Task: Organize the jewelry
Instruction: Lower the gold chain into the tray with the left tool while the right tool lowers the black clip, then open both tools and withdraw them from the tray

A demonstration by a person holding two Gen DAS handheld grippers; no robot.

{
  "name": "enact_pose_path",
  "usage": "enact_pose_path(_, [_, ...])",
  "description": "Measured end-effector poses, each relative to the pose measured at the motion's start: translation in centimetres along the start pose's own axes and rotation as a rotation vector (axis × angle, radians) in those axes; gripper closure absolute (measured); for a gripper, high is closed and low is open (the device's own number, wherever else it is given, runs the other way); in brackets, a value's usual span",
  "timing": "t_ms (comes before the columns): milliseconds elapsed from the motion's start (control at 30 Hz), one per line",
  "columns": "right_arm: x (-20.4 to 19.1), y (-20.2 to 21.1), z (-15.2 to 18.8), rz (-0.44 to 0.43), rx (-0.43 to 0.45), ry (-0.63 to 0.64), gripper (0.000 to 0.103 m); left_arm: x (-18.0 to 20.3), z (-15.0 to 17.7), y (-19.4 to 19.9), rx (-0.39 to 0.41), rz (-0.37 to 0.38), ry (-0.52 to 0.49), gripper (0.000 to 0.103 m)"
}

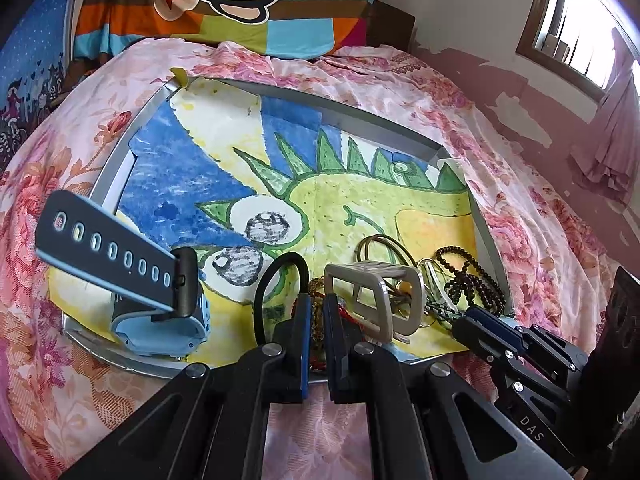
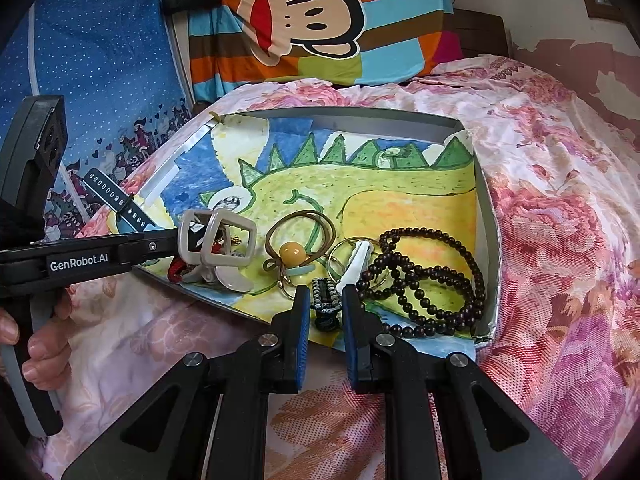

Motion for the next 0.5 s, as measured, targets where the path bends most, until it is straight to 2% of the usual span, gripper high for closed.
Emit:
enact_pose_path(67, [-0.1,0.2,0.0,0.007,0.009,-0.001,0.088,0.0,-0.1,0.2,0.000,0.000,-0.002,0.097])
enact_pose_path(133, [0.1,0.5,-0.2,0.018,0.022,-0.001,0.080,0.1,-0.2,0.3,0.001,0.004,-0.002,0.096])
enact_pose_path(233, [0.3,1.2,-0.3,0.029,0.048,-0.010,0.068,0.3,-0.2,0.6,0.011,0.011,0.001,0.081])
enact_pose_path(267, [0.4,1.5,-0.4,0.033,0.057,-0.014,0.067,0.3,-0.3,0.8,0.020,0.012,0.004,0.077])
enact_pose_path(367, [0.8,2.0,-0.6,0.049,0.073,-0.023,0.065,0.6,-0.5,1.3,0.038,0.013,0.005,0.076])
enact_pose_path(500, [1.4,2.8,-0.9,0.069,0.098,-0.046,0.052,0.9,-0.7,1.8,0.050,0.011,-0.005,0.074])
Point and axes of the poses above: each gripper's, at about its wrist camera, not at the fingertips, and y roughly against the way its jaws point, x to its right, z to its underside, the point moved 5 cm from there along -y, roughly the way its jaws point, and after that the axes turned 2 degrees about z, right-handed, at the moved point
